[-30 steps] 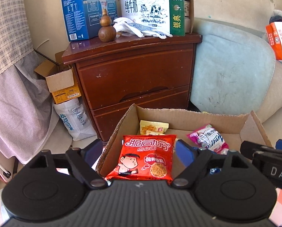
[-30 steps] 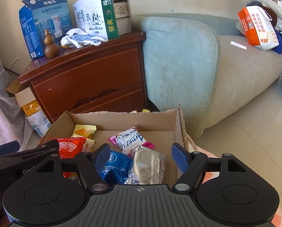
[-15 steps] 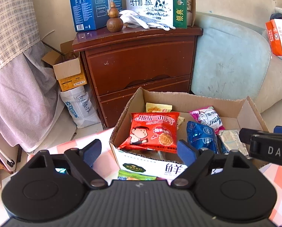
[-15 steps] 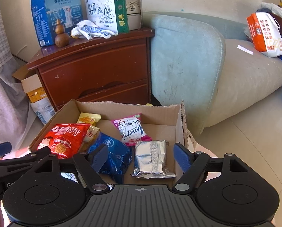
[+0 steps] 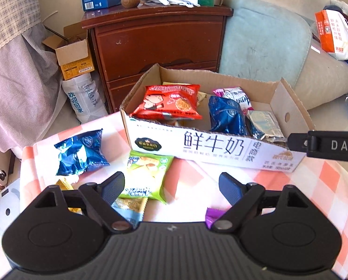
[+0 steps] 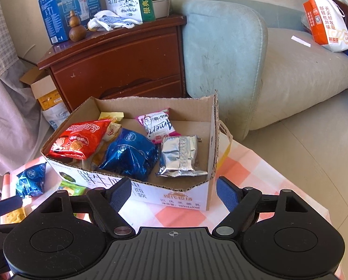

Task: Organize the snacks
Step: 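Withdraw both tools from the box toward the remaining bags, then grasp the purple bag with the left tool while the right tool grasps the light blue bag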

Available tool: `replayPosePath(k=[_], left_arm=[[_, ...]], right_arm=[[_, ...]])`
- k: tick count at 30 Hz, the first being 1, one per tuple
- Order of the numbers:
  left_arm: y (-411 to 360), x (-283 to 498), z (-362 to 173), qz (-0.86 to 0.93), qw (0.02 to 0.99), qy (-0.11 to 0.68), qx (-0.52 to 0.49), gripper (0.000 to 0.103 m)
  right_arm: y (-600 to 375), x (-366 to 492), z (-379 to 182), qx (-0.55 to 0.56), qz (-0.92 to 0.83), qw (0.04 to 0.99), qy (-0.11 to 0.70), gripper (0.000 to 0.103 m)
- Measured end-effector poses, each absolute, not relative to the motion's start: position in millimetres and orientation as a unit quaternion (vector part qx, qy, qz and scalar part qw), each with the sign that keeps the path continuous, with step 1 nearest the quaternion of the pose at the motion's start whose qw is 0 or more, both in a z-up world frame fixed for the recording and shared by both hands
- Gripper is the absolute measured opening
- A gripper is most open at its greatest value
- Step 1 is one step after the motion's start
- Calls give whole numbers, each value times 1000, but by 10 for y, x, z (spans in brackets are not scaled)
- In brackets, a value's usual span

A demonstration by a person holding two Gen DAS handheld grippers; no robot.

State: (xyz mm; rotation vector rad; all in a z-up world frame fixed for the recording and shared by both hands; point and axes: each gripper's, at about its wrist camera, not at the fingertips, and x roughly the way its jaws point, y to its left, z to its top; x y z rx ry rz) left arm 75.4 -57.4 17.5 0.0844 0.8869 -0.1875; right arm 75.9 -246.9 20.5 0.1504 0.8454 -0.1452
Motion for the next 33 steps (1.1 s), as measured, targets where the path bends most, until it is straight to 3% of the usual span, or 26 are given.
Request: replayPosePath(k=[11,26,33], left_arm=[[-918,332,-260,-159,865,468,86,87],[-888,196,-455,-167,874,446,95,88],[-688,221,-450,-144,881,444,83,75]], right_arm=[[-2736,256,42,94,-105,880,454,86],[-2649,-54,-434,126,-117,829,533,86],[-2539,15,-504,132,-108,825,538,86]])
